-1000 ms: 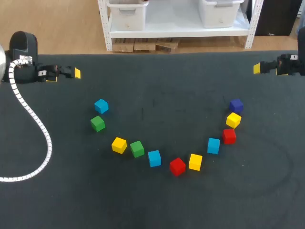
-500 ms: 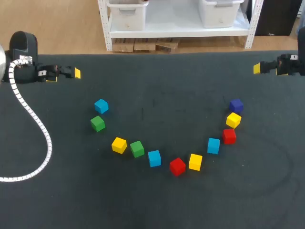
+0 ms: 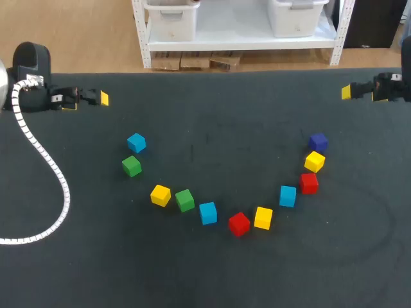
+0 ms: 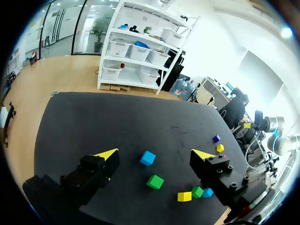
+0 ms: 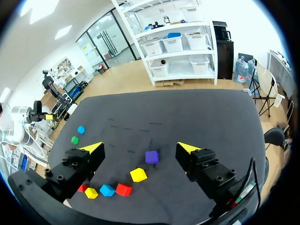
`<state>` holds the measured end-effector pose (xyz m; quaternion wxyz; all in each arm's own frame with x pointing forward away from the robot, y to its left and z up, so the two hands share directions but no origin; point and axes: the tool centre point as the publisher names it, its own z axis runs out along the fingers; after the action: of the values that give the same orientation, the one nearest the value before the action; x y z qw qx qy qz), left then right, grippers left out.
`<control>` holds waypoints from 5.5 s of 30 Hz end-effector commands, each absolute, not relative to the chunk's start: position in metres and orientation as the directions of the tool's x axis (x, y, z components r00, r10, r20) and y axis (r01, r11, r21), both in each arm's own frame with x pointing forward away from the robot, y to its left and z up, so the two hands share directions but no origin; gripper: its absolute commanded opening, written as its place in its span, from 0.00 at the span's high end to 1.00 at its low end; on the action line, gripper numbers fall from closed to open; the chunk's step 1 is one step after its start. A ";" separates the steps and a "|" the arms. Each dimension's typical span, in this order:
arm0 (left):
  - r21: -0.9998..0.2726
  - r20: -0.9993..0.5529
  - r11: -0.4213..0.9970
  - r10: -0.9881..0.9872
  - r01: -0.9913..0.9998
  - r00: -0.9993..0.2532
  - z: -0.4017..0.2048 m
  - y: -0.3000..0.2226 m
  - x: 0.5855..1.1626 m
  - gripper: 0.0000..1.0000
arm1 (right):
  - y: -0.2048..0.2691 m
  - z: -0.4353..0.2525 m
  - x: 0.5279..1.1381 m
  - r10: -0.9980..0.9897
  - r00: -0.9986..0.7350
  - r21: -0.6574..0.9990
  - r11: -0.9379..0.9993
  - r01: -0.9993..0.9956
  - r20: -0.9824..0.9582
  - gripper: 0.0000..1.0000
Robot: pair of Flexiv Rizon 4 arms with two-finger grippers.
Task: Place the blue cubes, place green cubes on the blue cubes, place the yellow cubes on the green cubes, then place the red cubes on the yellow cubes, and place purple cube on the red cubes.
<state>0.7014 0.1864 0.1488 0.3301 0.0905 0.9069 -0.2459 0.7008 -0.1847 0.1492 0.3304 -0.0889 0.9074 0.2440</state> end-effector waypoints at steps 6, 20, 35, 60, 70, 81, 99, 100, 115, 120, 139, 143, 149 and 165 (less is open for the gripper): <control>-0.385 -0.642 0.864 0.002 0.324 -0.767 0.150 0.186 0.701 0.00 | -0.185 0.150 0.700 0.000 -0.767 0.382 0.867 -0.320 -0.642 0.00; -0.315 -0.632 0.867 0.112 0.386 -0.767 0.144 0.163 0.671 0.00 | -0.185 0.150 0.700 0.000 -0.767 0.382 0.867 -0.320 -0.642 0.00; -0.195 -0.593 0.810 0.352 0.553 -0.724 0.134 0.167 0.651 0.00 | -0.185 0.150 0.700 0.000 -0.767 0.382 0.867 -0.320 -0.642 0.00; 0.192 -0.306 0.255 0.933 0.948 -0.189 0.144 0.125 0.684 0.00 | -0.185 0.150 0.700 0.000 -0.767 0.382 0.867 -0.320 -0.642 0.00; 0.199 -0.258 0.157 0.961 0.967 -0.102 0.135 0.098 0.662 0.00 | -0.185 0.150 0.700 0.000 -0.767 0.382 0.867 -0.320 -0.642 0.00; 0.180 -0.246 0.107 0.967 0.978 -0.060 0.124 0.068 0.647 0.00 | -0.185 0.150 0.700 0.000 -0.767 0.382 0.867 -0.320 -0.642 0.00; 0.175 -0.192 0.017 0.981 0.984 0.017 0.124 0.042 0.647 0.00 | -0.185 0.150 0.700 0.000 -0.767 0.382 0.867 -0.320 -0.642 0.00; 0.176 -0.191 0.016 0.981 0.984 0.018 0.124 0.042 0.647 0.00 | -0.185 0.150 0.700 0.000 -0.767 0.382 0.867 -0.320 -0.642 0.00; 0.185 -0.184 -0.025 0.981 0.982 0.059 0.125 0.031 0.640 0.00 | -0.185 0.150 0.700 0.000 -0.767 0.382 0.867 -0.320 -0.642 0.00; 0.183 -0.178 -0.052 0.980 0.982 0.085 0.123 0.028 0.636 0.00 | -0.185 0.150 0.700 0.000 -0.767 0.382 0.867 -0.320 -0.642 0.00; 0.202 -0.174 -0.075 0.978 0.976 0.111 0.127 0.024 0.632 0.00 | -0.185 0.150 0.700 0.000 -0.767 0.382 0.867 -0.320 -0.642 0.00; 0.209 -0.167 -0.100 0.976 0.973 0.136 0.129 0.018 0.631 0.00 | -0.185 0.150 0.700 0.000 -0.767 0.382 0.867 -0.320 -0.642 0.00; 0.228 -0.133 -0.147 0.975 0.963 0.180 0.127 0.009 0.621 0.00 | -0.185 0.150 0.700 0.000 -0.767 0.382 0.867 -0.320 -0.642 0.00; 0.248 -0.082 0.000 0.996 0.969 0.021 0.111 -0.018 0.603 0.00 | -0.185 0.150 0.700 0.000 -0.767 0.382 0.867 -0.320 -0.642 0.00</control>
<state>0.6036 -0.0128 0.1146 0.1232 0.7099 0.6915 0.0515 0.7008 -0.1849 0.1493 0.3303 -0.0890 0.9074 0.2441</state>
